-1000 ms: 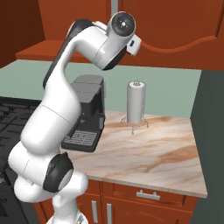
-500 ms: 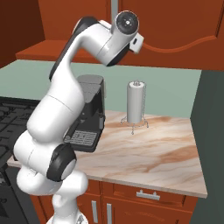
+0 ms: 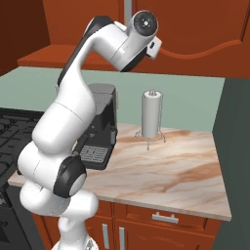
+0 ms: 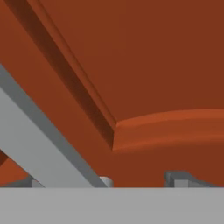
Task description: Open the cabinet. Pick the bar soap and place it next to the sink. Then close the cabinet.
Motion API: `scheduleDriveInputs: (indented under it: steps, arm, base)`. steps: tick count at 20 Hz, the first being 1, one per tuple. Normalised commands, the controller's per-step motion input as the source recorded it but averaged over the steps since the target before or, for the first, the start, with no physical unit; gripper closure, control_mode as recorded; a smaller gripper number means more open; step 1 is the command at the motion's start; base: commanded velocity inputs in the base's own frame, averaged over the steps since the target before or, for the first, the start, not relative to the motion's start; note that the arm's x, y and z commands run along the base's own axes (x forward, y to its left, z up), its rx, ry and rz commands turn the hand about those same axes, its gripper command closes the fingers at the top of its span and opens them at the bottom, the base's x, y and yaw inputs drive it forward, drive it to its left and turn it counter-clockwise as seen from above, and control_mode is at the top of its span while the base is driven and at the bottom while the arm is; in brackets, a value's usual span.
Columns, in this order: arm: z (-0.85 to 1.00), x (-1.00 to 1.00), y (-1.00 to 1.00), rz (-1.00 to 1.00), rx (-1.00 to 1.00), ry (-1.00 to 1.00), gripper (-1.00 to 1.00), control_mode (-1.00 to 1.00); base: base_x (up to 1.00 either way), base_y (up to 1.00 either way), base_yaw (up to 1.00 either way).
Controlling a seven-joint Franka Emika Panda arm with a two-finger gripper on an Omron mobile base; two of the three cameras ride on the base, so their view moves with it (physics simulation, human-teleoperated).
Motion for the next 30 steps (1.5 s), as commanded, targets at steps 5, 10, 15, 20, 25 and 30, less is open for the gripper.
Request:
scheduleDriveInputs:
  steps: [5, 10, 15, 20, 25, 30]
  arm:
    - [-0.08, 0.11, 0.0, 0.01, 0.0, 0.0, -1.0, -1.0]
    - [-0.01, 0.0, 0.0, 0.0, 0.0, 0.01, 1.0, -1.0]
    - [0.0, 0.0, 0.0, 0.0, 0.0, 0.0, 1.0, -1.0]
    - [0.0, 0.0, 0.0, 0.0, 0.0, -0.01, 1.0, -1.0]
    - [0.0, 0.0, -0.29, 0.0, 0.0, -0.04, 1.0, -1.0]
    - [0.0, 0.0, -0.62, 0.0, 0.0, -0.03, 1.0, -1.0]
  base:
    - [0.0, 0.0, 0.0]
    - [0.0, 0.0, 0.0]
    - [0.0, 0.0, 0.0]
    - [0.0, 0.0, 0.0]
    - [0.0, 0.0, 0.0]
    - [0.0, 0.0, 0.0]
